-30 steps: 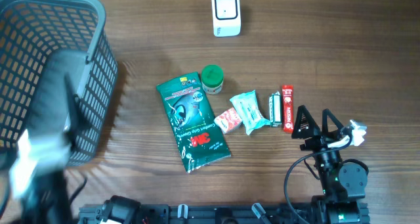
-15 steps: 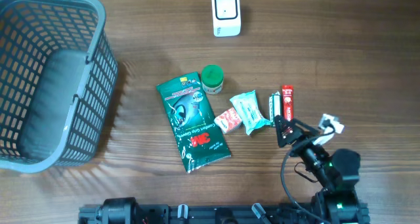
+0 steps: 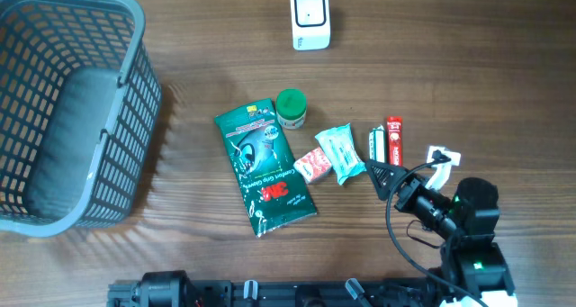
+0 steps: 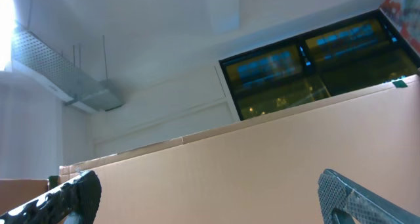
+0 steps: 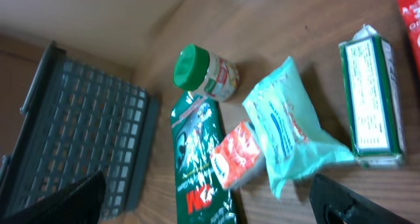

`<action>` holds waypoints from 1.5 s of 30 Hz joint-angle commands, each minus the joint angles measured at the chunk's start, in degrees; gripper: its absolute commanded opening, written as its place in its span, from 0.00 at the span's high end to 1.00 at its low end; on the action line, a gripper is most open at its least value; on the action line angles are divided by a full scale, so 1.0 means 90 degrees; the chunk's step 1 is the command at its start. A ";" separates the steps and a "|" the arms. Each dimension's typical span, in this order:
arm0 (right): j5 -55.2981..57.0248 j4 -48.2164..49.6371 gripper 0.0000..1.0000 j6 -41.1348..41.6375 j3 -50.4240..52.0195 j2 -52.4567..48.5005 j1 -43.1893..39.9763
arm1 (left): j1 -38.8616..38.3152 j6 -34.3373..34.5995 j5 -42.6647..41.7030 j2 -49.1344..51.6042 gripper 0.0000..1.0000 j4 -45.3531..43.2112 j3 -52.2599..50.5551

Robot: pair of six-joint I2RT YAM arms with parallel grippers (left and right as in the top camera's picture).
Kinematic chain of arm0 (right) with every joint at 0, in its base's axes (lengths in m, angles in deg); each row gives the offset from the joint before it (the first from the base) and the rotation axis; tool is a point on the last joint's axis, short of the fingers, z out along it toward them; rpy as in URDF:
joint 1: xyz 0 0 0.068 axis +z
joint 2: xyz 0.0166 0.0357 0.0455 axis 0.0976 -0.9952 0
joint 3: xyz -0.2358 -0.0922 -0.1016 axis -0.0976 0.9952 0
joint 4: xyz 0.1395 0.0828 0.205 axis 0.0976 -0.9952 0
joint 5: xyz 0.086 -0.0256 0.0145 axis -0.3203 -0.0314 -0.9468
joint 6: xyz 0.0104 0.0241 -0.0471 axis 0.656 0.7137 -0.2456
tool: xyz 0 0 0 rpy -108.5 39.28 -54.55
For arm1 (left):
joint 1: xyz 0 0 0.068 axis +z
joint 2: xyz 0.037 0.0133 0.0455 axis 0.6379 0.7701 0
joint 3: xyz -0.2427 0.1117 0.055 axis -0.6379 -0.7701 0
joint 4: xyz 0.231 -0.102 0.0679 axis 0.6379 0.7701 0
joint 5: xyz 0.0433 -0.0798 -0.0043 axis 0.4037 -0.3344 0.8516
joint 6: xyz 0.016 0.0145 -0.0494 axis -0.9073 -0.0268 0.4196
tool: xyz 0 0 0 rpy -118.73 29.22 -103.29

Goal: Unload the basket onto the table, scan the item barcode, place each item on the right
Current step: 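Reach the right gripper toward the red-white Kleenex pack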

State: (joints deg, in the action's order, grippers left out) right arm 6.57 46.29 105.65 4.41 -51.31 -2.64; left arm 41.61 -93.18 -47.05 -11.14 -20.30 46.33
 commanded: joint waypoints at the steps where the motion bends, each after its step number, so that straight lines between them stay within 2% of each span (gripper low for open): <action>1: 0.0525 -0.0933 0.01 -0.0636 -0.0753 0.0000 0.0022 | -0.0029 0.0107 -0.0024 -0.0056 0.00 0.0461 -0.0041; 4: 0.0483 -0.1491 0.00 -0.0780 -0.1117 0.0000 0.0022 | -0.0032 0.0323 -0.0126 -0.0051 0.00 0.1700 -0.0073; 7: -0.0573 -0.1537 0.00 -0.0612 -0.1141 0.0000 0.0022 | -0.0044 0.0687 -0.0274 -0.0051 0.00 0.2569 -0.0430; 14: -0.0308 -0.1462 0.00 0.0656 -0.1105 -0.0100 0.0027 | -0.0041 0.1018 -0.0435 -0.0051 0.00 0.2159 -0.2186; 18: 0.0002 -0.1409 0.07 0.1195 -0.1081 -0.0707 0.0284 | -0.0041 0.1110 -0.0432 -0.0051 0.00 0.1950 -0.2878; 25: 0.1030 0.0406 0.09 0.2888 -0.1039 -0.3490 0.2254 | -0.0041 0.1112 -0.0432 -0.0051 0.00 0.1702 -0.3898; 27: 0.1035 0.0775 0.09 0.3385 -0.1039 -0.4354 0.2482 | -0.0041 0.1110 -0.0432 -0.0051 0.00 0.1724 -0.3995; 31: 0.0857 0.1736 0.10 0.3755 -0.1039 -0.5625 0.2545 | -0.0041 0.1107 -0.0432 -0.0051 0.00 0.1926 -0.4029; 36: 0.0811 0.2958 0.15 0.4090 -0.1039 -0.6477 0.2545 | -0.0041 0.1107 -0.0430 -0.0051 0.00 0.2123 -0.4029; 41: 0.0974 0.3070 0.39 0.4413 -0.1039 -0.6798 0.2545 | -0.0041 0.1107 -0.0432 -0.0051 0.00 0.2368 -0.4029; 45: 0.1379 0.3109 0.40 0.4452 -0.1039 -0.6798 0.2560 | -0.0041 0.1107 -0.0432 -0.0051 0.00 0.2684 -0.4029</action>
State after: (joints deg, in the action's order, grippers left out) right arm 13.28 75.01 144.44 -5.56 -110.50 20.14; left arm 41.59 -84.00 -50.26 -11.22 2.65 10.48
